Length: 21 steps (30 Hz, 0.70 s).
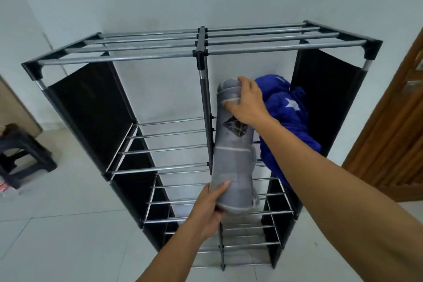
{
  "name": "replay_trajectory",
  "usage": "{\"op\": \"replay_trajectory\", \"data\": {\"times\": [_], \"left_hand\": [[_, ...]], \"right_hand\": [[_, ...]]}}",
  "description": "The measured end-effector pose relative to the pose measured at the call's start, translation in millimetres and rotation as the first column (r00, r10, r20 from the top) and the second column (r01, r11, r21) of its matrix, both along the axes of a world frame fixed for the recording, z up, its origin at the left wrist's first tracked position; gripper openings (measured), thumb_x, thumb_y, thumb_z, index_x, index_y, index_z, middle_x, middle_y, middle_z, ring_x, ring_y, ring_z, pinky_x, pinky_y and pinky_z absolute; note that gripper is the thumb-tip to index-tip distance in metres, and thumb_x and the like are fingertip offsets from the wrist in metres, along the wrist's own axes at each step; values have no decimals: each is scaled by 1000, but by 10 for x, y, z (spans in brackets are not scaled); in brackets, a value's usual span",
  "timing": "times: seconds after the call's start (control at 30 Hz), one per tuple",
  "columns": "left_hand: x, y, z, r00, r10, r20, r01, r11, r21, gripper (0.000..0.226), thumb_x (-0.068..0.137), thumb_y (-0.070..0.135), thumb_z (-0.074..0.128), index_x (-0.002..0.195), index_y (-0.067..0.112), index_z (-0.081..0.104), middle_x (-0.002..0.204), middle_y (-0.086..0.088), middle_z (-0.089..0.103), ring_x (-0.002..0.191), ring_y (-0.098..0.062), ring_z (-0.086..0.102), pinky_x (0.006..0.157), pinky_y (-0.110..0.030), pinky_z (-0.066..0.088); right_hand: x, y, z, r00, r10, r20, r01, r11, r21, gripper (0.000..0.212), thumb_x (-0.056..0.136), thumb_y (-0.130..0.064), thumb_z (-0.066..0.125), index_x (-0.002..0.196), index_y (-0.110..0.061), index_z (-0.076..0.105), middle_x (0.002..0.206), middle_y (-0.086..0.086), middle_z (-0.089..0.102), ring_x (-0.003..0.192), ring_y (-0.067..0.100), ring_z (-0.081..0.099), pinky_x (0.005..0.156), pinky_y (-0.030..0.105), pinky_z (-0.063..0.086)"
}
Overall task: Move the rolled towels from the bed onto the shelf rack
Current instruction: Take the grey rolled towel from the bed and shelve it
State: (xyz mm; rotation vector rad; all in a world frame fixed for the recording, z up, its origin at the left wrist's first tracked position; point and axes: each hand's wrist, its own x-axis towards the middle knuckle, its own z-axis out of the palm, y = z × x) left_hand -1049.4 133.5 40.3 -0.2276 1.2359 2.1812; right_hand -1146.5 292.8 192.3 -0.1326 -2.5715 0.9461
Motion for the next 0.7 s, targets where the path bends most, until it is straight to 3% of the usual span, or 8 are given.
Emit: {"op": "replay_trajectory", "data": {"times": [0.1,0.17,0.27,0.37,0.53,0.7], "left_hand": [[19,-75,-8,995,-90,-34,91,996,2,71,66,9,81,130,5,50,127,-18,63,113,-32,62,79,-37,60],[31,-101,-11,989,-131,-63,132,991,7,69,64,6,80,127,7,51,122,-15,65,106,-29,65,75,-32,59],[4,-64,55,982,-155,-109,156,988,0,49,73,1,72,118,9,55,105,-10,71,92,-22,70,79,-33,60],[-54,-31,135,982,-151,-114,148,988,-29,43,81,1,66,121,9,54,101,-9,73,88,-21,72,81,-33,60],[-120,-28,149,975,-154,-158,145,987,-67,49,80,2,70,125,9,52,113,-12,70,97,-23,72,82,-34,59],[-265,83,272,957,-189,-220,166,979,-117,53,80,5,72,128,9,51,122,-12,66,103,-21,69,83,-31,58]], "right_hand": [[-86,-38,-109,999,-31,36,32,999,-16,88,81,-34,67,149,-11,15,153,14,20,139,35,25,115,48,26],[-81,-59,-252,982,-77,170,89,994,-69,99,78,-43,68,151,-11,9,154,15,20,138,37,29,112,48,31],[-50,-99,-506,913,-113,391,181,974,-139,114,67,-61,68,151,-13,8,151,18,31,135,40,36,110,50,35],[-105,-125,-587,865,-95,493,229,948,-220,119,57,-70,63,149,-12,15,145,19,42,128,40,45,106,50,40],[-170,-89,-551,858,-120,499,230,959,-164,105,67,-64,63,146,-10,23,143,18,42,126,39,46,105,52,40],[-229,18,-436,889,-127,440,259,932,-255,83,73,-52,65,138,-10,36,133,16,50,115,35,54,98,45,47]]}}
